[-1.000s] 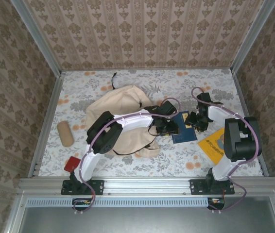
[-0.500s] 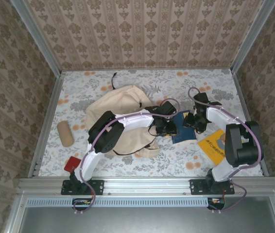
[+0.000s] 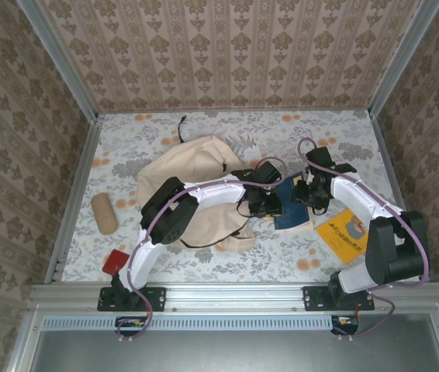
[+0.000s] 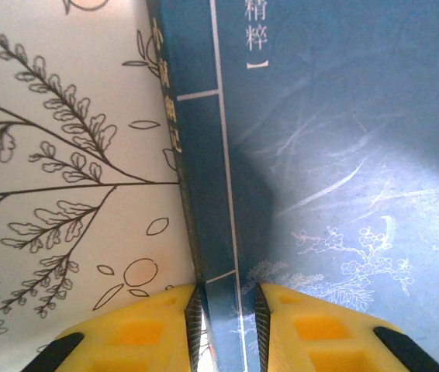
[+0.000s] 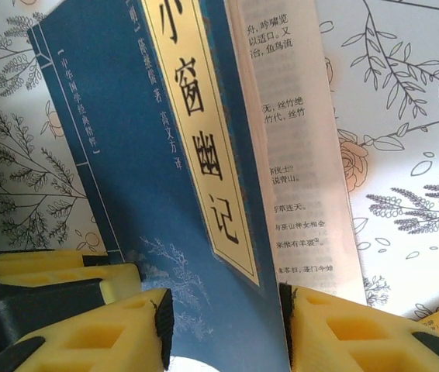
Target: Pack the student bag
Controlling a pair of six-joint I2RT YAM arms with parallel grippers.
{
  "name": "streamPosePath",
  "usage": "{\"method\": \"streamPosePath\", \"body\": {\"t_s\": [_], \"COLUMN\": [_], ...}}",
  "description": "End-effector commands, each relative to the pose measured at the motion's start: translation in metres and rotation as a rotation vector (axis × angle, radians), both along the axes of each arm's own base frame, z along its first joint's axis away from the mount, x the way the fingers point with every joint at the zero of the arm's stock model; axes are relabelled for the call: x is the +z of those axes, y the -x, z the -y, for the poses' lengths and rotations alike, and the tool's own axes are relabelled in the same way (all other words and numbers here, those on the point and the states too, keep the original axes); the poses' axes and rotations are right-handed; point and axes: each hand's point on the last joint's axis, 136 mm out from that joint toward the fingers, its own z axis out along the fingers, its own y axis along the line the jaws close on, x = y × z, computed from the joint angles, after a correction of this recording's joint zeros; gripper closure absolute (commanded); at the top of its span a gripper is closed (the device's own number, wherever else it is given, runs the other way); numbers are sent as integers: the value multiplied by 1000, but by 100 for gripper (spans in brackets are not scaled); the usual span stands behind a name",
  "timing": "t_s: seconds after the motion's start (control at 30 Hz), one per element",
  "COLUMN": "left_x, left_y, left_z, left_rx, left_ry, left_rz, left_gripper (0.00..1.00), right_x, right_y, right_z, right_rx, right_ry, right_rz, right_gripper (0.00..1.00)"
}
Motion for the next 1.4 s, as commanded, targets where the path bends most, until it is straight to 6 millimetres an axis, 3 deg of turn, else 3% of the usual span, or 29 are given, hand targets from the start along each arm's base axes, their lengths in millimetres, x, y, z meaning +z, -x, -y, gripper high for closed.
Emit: {"method": "streamPosePath", "body": {"t_s": [0.0,0.27,0.37,0.47,0.5,0.73,0.93,1.13,1.2,1.37], "left_x": [-15,-7,8,31,42,113,152,180,184,189], "left_y": [3,1,-1,-8,-10,-36,-62,-73,-73,-66], "left_z": [0,-1,4,5,4,-24,-68,-113,-121,-121], "left_rx": [-7,-7,-57,-104,-113,-102,-35,40,48,22], "left_ry": [-20,-3,43,102,127,311,468,576,591,652], "left_rz": [-14,-3,20,41,52,88,116,197,216,215], "left_gripper": [74,74,68,61,58,37,22,2,0,0], "right_x": [10,14,19,24,35,82,131,175,184,199], "right_y": [4,4,3,2,1,-4,-7,-12,-14,-17], "right_z": [-8,-4,1,0,0,-21,-54,-88,-96,-113], "right_rx": [13,5,-2,-9,-13,22,105,195,222,274], "right_ry": [-33,-11,12,2,-8,-168,-382,-621,-687,-810], "right_rz": [-3,8,22,46,93,260,389,475,488,494], "right_gripper": [58,79,93,98,100,100,100,100,100,100]}}
